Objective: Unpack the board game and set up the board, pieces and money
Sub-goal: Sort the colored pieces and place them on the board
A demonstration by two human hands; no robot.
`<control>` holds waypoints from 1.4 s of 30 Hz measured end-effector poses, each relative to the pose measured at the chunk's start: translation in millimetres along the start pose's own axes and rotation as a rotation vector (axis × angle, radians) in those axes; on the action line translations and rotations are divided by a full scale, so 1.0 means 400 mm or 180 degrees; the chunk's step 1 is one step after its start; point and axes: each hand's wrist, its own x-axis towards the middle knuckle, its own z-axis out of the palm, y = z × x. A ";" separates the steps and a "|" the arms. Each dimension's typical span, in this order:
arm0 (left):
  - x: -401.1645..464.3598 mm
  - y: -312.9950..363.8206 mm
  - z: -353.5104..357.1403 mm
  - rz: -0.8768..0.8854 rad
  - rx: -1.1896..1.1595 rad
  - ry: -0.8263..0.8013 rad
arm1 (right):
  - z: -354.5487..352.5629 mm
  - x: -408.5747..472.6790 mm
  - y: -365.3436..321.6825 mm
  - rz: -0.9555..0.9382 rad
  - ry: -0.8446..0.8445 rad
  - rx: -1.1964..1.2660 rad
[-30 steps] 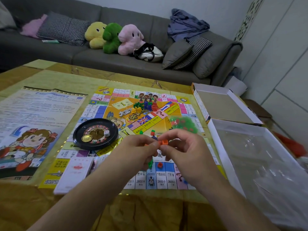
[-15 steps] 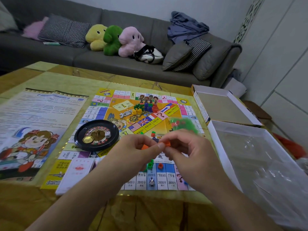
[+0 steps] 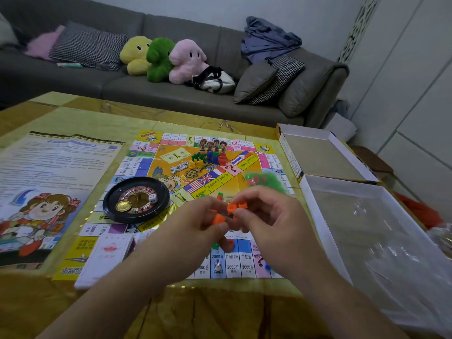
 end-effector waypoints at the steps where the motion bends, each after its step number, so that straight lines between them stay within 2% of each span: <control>1: -0.001 -0.003 -0.001 -0.0014 0.0142 0.0041 | 0.000 0.000 0.001 0.0022 -0.0025 -0.0021; 9: -0.002 -0.004 0.000 -0.0088 0.0547 0.0297 | 0.004 -0.001 -0.003 0.0180 -0.0011 0.0138; 17: -0.014 0.014 0.006 0.0189 -0.0376 0.0168 | -0.004 0.003 -0.007 0.0288 0.0022 0.0453; 27: -0.016 0.012 0.016 0.0150 -0.0858 0.0253 | -0.004 0.002 -0.002 -0.0045 0.0021 0.0122; 33: -0.021 0.009 0.031 0.0155 -0.1004 0.0411 | 0.015 -0.009 0.008 -0.0780 0.0318 -0.0519; 42: -0.027 0.004 0.024 0.0132 -0.0987 0.0525 | 0.027 -0.013 0.012 -0.0715 0.0211 -0.0363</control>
